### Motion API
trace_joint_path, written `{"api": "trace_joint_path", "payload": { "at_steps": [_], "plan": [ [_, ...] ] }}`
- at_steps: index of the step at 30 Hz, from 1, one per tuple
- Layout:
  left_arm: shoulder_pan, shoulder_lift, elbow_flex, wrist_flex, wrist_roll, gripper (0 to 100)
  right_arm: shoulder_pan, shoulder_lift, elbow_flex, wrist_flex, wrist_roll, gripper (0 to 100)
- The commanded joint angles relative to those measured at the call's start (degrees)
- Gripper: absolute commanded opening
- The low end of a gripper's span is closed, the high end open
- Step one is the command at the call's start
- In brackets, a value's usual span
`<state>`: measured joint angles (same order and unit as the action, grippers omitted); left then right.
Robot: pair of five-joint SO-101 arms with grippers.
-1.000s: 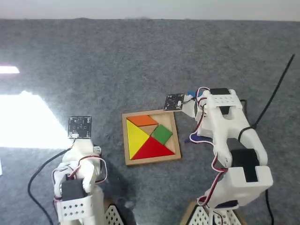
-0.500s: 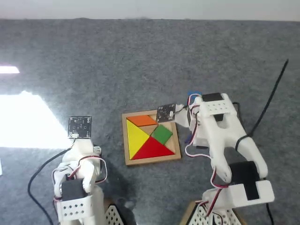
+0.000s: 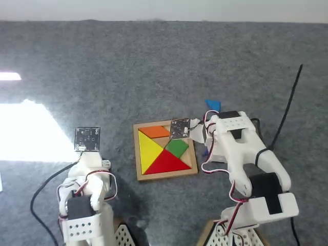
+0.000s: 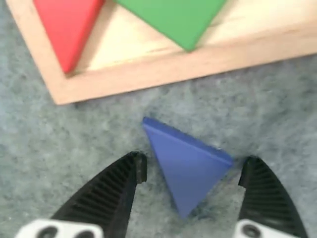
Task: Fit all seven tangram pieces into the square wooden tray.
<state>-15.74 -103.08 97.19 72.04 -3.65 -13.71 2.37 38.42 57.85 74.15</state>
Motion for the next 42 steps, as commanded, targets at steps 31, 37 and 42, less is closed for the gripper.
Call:
{"api": "trace_joint_path", "payload": {
  "at_steps": [31,37,42],
  "plan": [
    [-0.53,-1.05,-0.75,0.18,0.09,1,-4.26,-9.10,-4.48,10.33,5.19,24.3],
    [-0.53,-1.05,-0.75,0.18,0.09,1,-5.85,-9.01,-2.11,6.37,11.87,24.3],
    [-0.44,-1.05,-0.75,0.18,0.09,1,-7.96,-7.16,0.62,-1.01,11.96,24.5]
  ]
}}
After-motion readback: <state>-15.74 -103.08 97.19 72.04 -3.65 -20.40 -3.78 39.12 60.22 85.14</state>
